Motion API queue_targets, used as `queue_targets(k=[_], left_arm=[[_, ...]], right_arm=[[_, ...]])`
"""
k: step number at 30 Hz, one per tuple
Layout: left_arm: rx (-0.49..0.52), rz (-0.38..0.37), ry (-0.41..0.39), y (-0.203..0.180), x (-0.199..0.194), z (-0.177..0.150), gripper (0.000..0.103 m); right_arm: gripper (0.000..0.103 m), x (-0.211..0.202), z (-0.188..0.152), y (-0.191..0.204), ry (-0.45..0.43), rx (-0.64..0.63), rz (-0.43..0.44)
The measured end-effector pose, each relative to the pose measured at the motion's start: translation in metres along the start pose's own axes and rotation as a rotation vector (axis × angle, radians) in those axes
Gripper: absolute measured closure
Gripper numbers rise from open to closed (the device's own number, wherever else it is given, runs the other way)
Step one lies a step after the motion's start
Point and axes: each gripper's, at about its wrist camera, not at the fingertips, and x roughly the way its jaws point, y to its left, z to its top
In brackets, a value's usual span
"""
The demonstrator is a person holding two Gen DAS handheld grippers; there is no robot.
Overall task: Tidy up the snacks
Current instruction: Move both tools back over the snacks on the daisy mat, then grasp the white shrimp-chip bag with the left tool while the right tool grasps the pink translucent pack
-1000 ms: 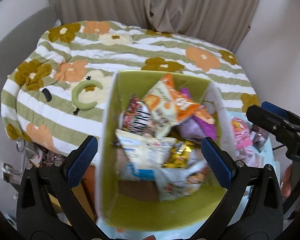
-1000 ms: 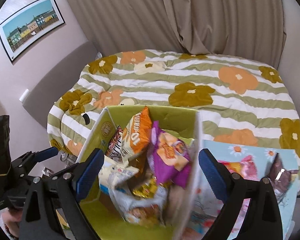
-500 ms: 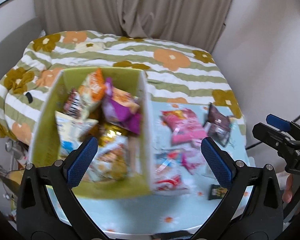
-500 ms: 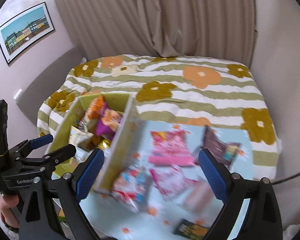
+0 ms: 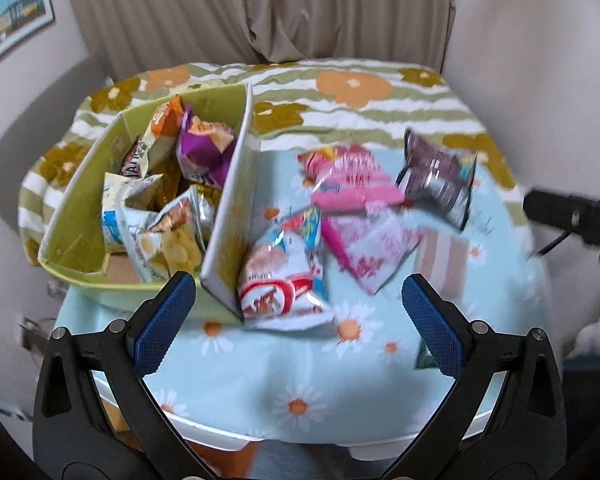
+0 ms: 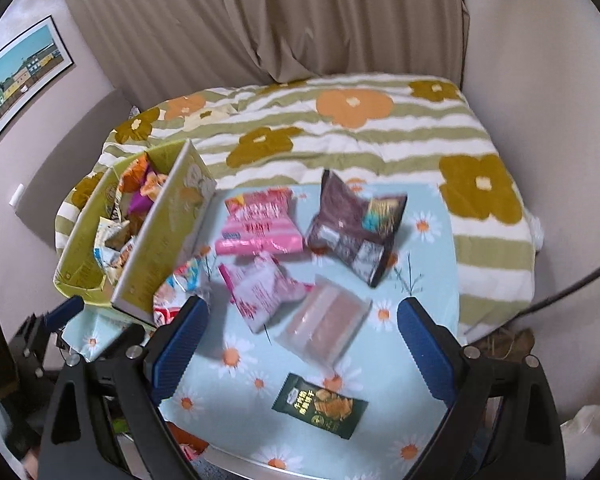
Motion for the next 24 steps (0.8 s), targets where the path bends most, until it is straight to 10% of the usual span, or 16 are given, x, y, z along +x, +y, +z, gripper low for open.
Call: queue_targets(k=[24], left_arm=[[0.196,0.281,0.125,-0.034,0.136,-0.016,0.002]], right_arm=[[0.009,0.118,-0.041,-0.028,0.16,0.082,0.023]])
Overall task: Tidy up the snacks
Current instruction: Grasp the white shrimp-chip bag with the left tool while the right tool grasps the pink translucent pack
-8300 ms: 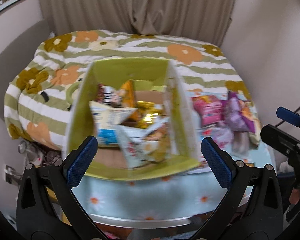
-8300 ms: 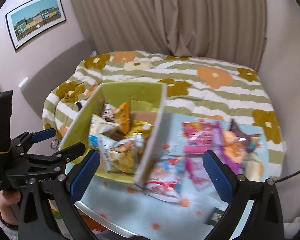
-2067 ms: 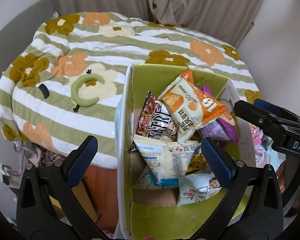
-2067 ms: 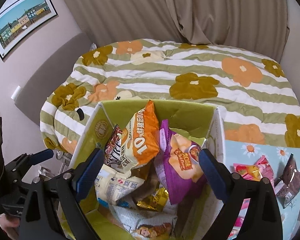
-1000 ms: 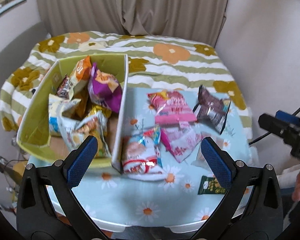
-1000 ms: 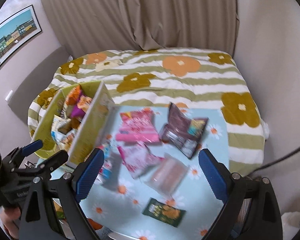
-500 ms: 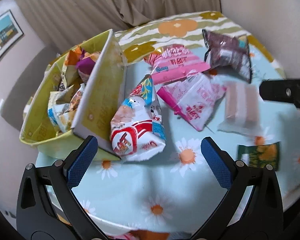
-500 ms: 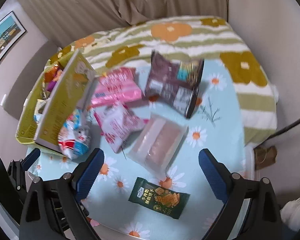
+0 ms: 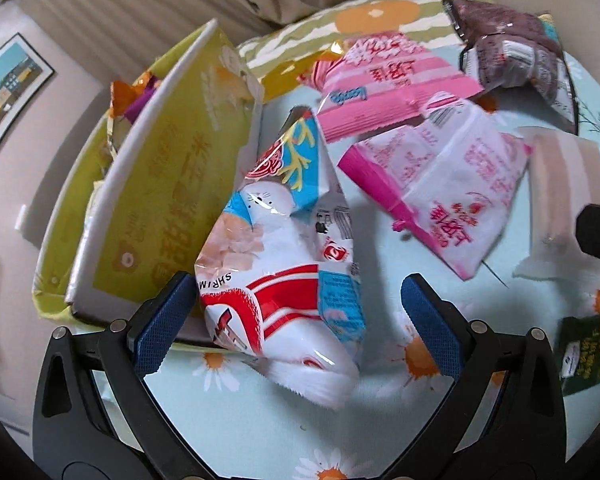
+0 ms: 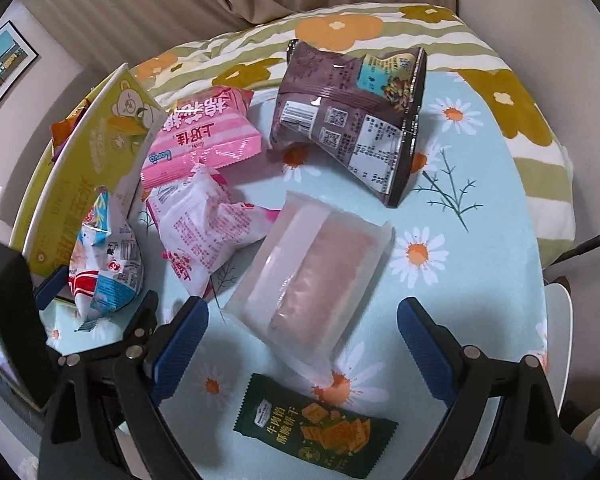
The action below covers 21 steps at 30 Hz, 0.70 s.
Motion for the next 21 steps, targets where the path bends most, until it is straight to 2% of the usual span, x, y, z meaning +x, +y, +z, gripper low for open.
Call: queue_targets(k=[2,5,7,8,9,16,21], left_arm=[[-0.009,-0.001,0.019,0.002,0.006,0.003,0.003],[-0.012,-0.002,0.008,0.001,0.005,0.005,0.006],[-0.011,0.005,-0.006,0.0,0.002,0.005,0.021],[-0.009,0.003,-0.01,0.0,0.002,0.005,0.025],[-0.005,-0.003,-0.012,-0.001,0.001,0.005,0.034],[-0.011,-0.054,-0.007,0.0,0.0,0.006,0.042],[-0.037,-0.115,0.004,0.004,-0.006,0.004,0.044]], right_arm=[[0.009,0.003,0.001,0.001,0.007,0.0,0.004],[0.009,0.008,0.004,0.002,0.007,0.002,0.002],[0.009,0.009,0.004,0.002,0.003,0.006,-0.003],[0.009,0.01,0.005,0.001,0.0,0.011,-0.007],[0.009,0.011,0.006,0.001,-0.002,0.016,-0.01],[0.009,0.019,0.006,0.0,-0.007,0.046,-0.041],[0.009,0.027,0.01,0.005,-0.016,0.045,-0.105]])
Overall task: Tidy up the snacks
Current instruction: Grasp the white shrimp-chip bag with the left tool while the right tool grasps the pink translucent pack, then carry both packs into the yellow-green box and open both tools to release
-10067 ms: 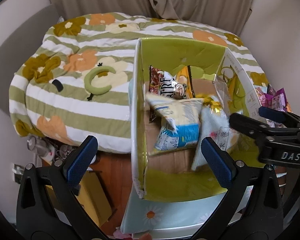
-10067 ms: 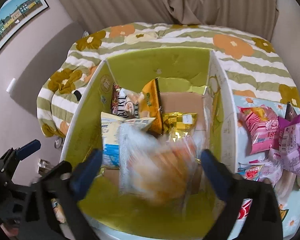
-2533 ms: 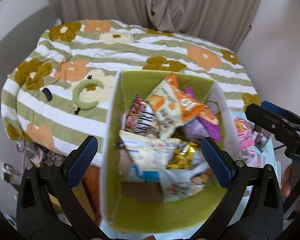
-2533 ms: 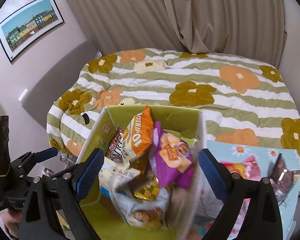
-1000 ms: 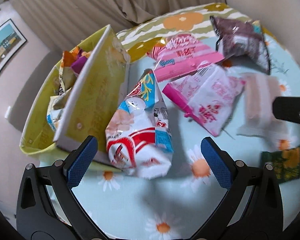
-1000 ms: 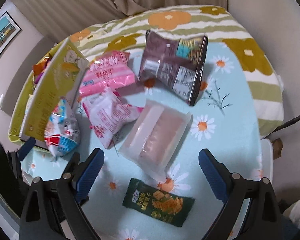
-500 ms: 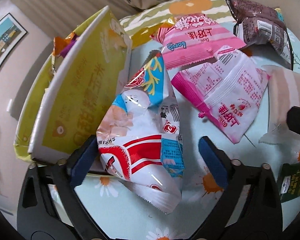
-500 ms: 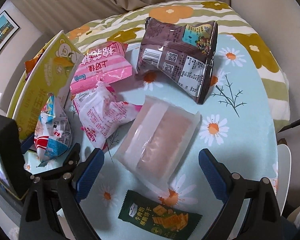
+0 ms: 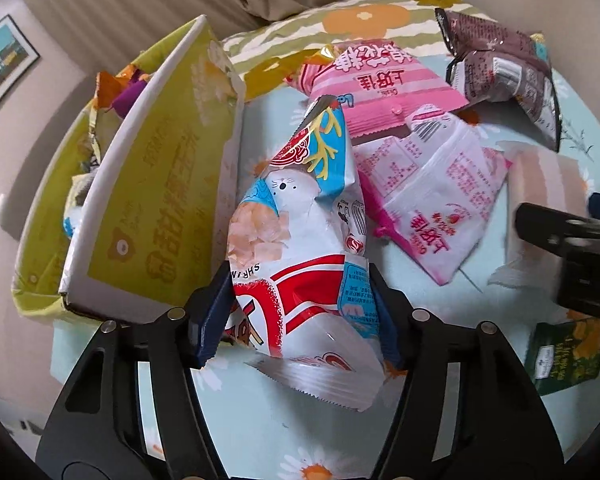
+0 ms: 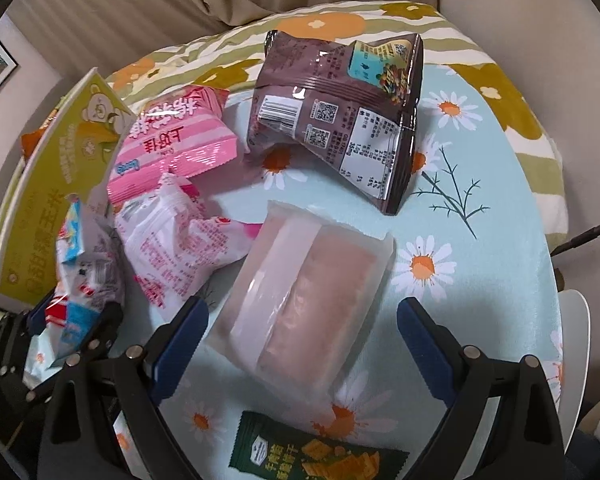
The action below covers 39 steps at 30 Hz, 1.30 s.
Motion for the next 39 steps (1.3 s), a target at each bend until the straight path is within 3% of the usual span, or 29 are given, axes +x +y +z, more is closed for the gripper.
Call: queue_targets(k=[7,14,20,29,39], left_arm=[[-0.05,-0.039,0.019,0.006,-0.001,0.003,0.044],[-0.067,-0.042,0.032,0.015,0.002,0.003,0.045],[-0.069,-0.081,0.02,0.021,-0.002,0.005,0.056],[-0.063,-0.127,-0.016,0.023,-0.021,0.005,0.059],[-0.127,-0.186,-0.142,0.043,-0.083,0.024,0.059]], right_arm=[[0.025,0.011,0.007,0.011,0.007,-0.017,-0.054],[0.028,0.015,0.005,0.015,0.008,-0.033,-0.102],[0.04,0.009,0.001,0.016,-0.008,-0.013,-0.097],[0.042,-0.01,-0.002,0.003,-0.04,0.018,-0.059],[0.043,-0.071,0.012,0.007,-0.133,-0.021,-0.016]])
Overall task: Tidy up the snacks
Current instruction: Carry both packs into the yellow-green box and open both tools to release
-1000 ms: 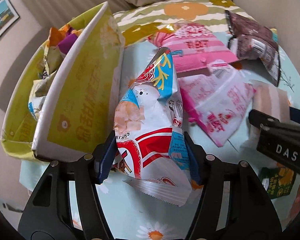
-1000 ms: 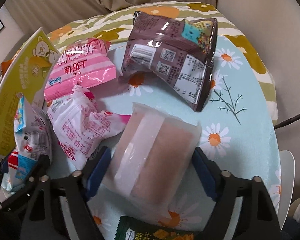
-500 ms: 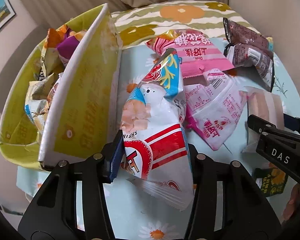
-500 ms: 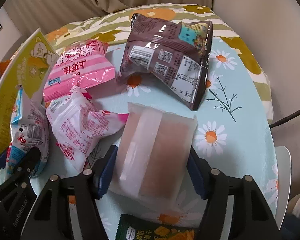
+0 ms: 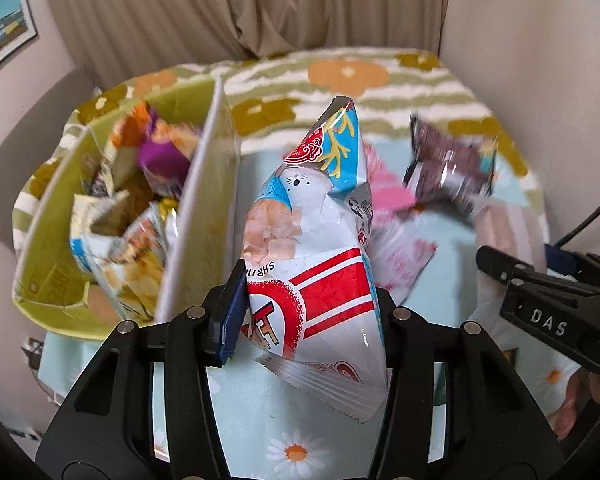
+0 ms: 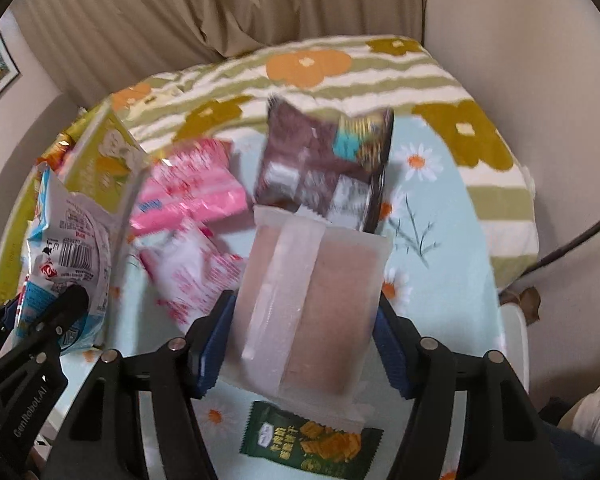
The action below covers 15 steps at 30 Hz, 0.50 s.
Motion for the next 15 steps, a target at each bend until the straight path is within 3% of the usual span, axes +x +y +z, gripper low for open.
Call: queue_targets(k=[6,15], left_arm=[[-0.082,-0.014,-0.106,0.035,-0.052,0.029,0.059],[-0.159,0.054,-0.133,0.127,-0.064,0.047,0.059]], right_arm=[[0.046,-0.041,0.026,0.035,-0.071,-0.094,0.054],[0.047,-0.063,0.05,0.109,-0.126,-0.126,0.17]])
